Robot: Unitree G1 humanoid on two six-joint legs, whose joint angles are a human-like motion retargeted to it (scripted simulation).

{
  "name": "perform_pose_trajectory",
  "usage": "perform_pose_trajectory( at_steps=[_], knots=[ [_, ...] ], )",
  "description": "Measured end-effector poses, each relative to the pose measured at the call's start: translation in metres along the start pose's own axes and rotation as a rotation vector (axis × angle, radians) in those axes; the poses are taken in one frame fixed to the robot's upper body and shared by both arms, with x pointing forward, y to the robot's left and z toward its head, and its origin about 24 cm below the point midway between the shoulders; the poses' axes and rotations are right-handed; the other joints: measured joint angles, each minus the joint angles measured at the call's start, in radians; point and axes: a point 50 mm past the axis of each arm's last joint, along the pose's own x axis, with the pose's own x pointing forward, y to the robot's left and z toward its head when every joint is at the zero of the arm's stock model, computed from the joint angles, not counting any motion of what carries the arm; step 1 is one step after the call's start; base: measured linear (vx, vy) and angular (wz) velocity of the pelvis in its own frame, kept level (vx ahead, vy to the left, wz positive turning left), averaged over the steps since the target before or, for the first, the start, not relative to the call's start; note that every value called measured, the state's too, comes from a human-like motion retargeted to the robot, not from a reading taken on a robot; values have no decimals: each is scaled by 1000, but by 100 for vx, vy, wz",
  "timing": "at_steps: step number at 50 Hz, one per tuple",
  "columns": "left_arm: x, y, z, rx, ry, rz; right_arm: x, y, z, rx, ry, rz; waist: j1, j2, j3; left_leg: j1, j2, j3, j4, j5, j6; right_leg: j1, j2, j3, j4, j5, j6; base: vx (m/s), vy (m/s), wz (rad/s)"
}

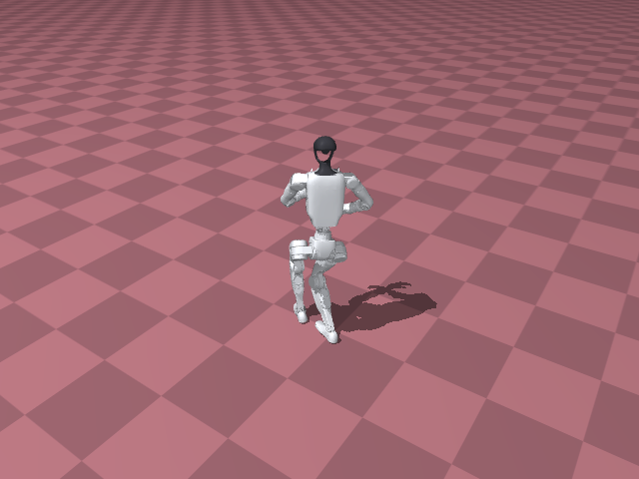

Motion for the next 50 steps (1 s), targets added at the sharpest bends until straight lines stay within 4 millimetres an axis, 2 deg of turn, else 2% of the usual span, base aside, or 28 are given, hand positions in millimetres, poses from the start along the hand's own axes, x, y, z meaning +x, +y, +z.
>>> perform_pose_trajectory(
  at_steps=[3,6,8,10,13,15,16,19,21,24,28,32,36,40,43,45,50],
  knots=[
    [42,-43,15,8,-77,-289,-22,19,-12,69,116,104,-48,20,7,140,128,81,113,-374,133,20,-68,-99,-76,50,41,-19,6,259],
    [68,-80,30,35,-139,-484,-44,27,-20,108,205,173,-88,61,3,244,267,113,233,-584,208,37,-94,-187,-129,80,52,-15,13,213],
    [82,-101,40,46,-182,-569,-58,25,-25,121,256,197,-107,105,-2,304,359,128,266,-656,226,60,-99,-248,-177,103,50,-11,19,200],
    [89,-115,49,51,-215,-619,-69,26,-26,137,286,217,-138,139,-22,338,426,156,267,-680,227,68,-123,-302,-205,116,48,-10,23,223],
    [94,-120,54,55,-240,-625,-78,29,-25,165,300,244,-171,181,-54,376,465,188,234,-681,203,93,-162,-357,-216,131,46,-1,31,222],
    [95,-118,53,68,-244,-611,-78,34,-21,187,288,272,-184,195,-69,402,450,194,207,-676,186,114,-187,-362,-195,137,49,6,37,222],
    [94,-115,51,79,-242,-602,-77,37,-19,199,276,292,-194,191,-75,416,414,186,191,-677,187,123,-197,-330,-166,134,62,9,39,247],
    [90,-110,45,131,-231,-596,-70,49,-9,236,223,370,-234,150,-94,461,260,149,140,-687,215,144,-234,-188,-35,136,124,12,37,280],
    [87,-107,40,179,-221,-612,-62,58,0,261,172,442,-257,106,-104,501,147,122,102,-688,240,154,-284,-120,82,188,160,16,30,258],
    [82,-103,34,267,-201,-660,-46,70,18,286,70,555,-263,54,-105,564,16,66,63,-682,265,162,-341,-54,245,263,153,19,22,202],
    [79,-98,30,385,-187,-729,-26,74,44,263,-81,667,-238,34,-97,628,-73,-25,55,-676,269,137,-261,22,329,282,151,20,10,156],
    [73,-89,34,466,-191,-759,-13,64,59,197,-177,693,-177,67,-104,638,-83,-96,97,-689,257,51,-167,40,273,268,141,20,2,110],
    [54,-69,35,490,-176,-756,-6,47,62,149,-188,644,-72,141,-137,608,-46,-160,139,-684,224,-33,-80,17,93,269,132,21,-3,76],
    [17,-39,31,481,-91,-727,1,28,64,128,-193,581,85,201,-186,571,1,-221,190,-675,192,-60,-40,-51,-59,294,116,17,-5,48],
    [-24,-10,25,476,35,-649,11,13,74,120,-243,512,210,202,-216,563,14,-247,213,-668,183,-66,-55,-102,-84,322,121,11,-5,56],
    [-58,10,23,491,148,-568,20,3,85,123,-299,459,292,188,-228,570,17,-256,215,-660,178,-77,-74,-131,-75,363,137,6,-5,63],
    [-148,48,34,591,489,-372,39,-21,118,103,-470,340,483,100,-220,597,-11,-221,195,-662,194,-128,-184,-183,65,425,197,-2,-3,90]
  ],
)
